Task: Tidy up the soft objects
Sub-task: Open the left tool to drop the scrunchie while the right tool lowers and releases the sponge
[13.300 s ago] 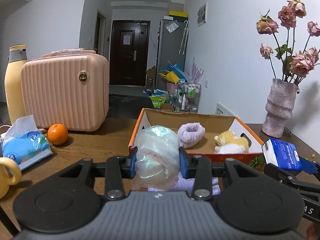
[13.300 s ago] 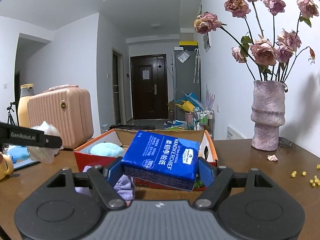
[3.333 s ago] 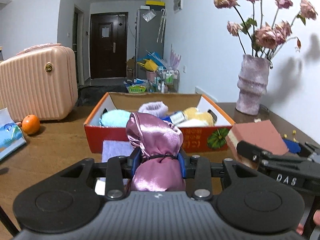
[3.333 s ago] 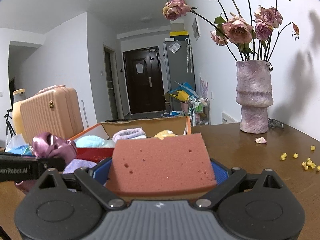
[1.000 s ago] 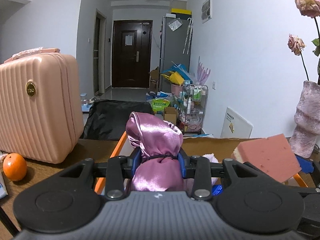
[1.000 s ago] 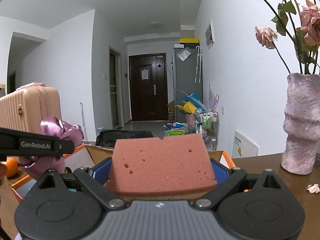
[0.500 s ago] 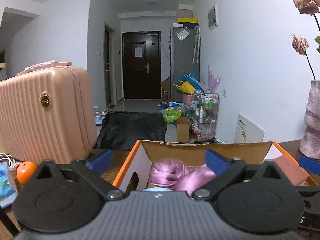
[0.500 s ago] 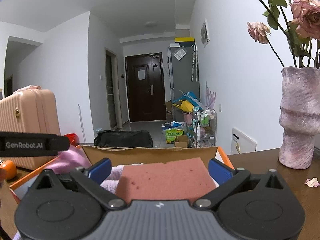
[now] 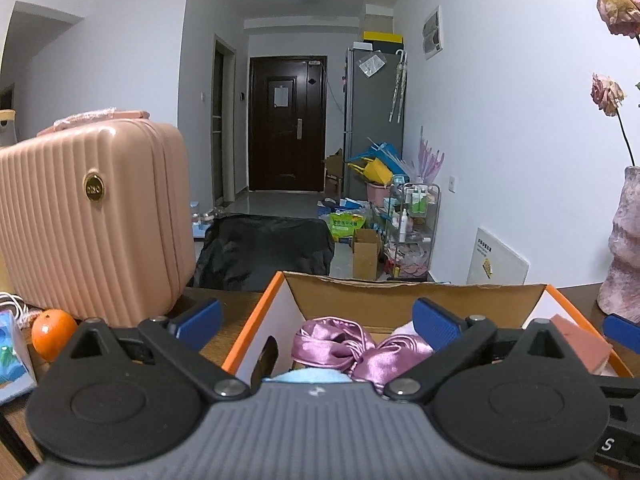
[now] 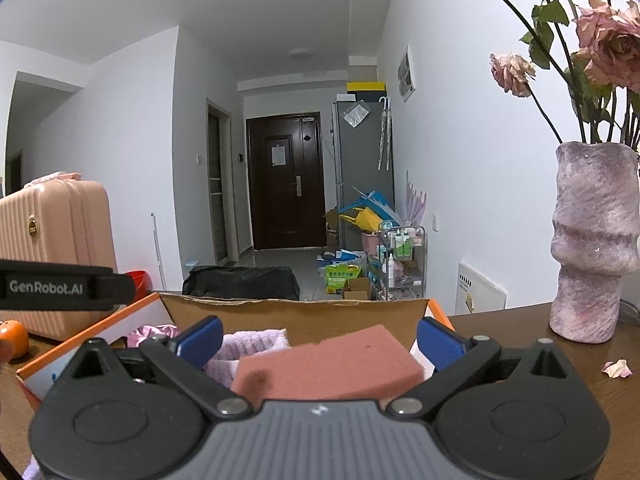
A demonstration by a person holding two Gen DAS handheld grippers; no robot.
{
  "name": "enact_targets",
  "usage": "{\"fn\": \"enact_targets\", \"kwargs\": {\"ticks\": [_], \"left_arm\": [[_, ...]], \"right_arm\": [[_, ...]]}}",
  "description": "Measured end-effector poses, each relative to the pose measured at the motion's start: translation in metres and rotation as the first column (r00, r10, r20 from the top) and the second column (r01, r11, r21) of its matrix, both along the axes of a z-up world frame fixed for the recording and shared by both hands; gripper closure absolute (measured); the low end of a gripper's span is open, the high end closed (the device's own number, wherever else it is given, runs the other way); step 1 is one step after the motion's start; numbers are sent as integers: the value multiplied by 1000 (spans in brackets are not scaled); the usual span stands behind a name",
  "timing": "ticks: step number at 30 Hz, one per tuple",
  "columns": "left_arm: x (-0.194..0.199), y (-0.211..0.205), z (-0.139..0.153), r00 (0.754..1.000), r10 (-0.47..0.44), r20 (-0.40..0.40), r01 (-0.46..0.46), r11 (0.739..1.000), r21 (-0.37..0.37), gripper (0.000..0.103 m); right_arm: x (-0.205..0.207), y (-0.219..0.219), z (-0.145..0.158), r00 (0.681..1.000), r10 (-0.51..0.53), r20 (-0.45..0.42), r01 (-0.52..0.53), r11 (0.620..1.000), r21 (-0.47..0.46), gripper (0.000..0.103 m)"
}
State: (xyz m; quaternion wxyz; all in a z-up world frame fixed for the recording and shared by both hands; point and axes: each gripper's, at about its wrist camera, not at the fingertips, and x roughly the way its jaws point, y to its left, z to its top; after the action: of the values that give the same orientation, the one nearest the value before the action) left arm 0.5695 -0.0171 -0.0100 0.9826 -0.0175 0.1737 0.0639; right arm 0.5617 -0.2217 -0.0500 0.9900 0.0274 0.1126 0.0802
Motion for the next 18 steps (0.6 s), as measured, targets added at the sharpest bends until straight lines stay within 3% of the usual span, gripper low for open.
{"fn": "enact_targets", "kwargs": {"ticks": [18], "left_arm": [[-44,8,0,1000,-22,0,22,1000,-15,0]], "right_arm": [[-50,-2,3,998,-20,57,23,999,-43,0]]}}
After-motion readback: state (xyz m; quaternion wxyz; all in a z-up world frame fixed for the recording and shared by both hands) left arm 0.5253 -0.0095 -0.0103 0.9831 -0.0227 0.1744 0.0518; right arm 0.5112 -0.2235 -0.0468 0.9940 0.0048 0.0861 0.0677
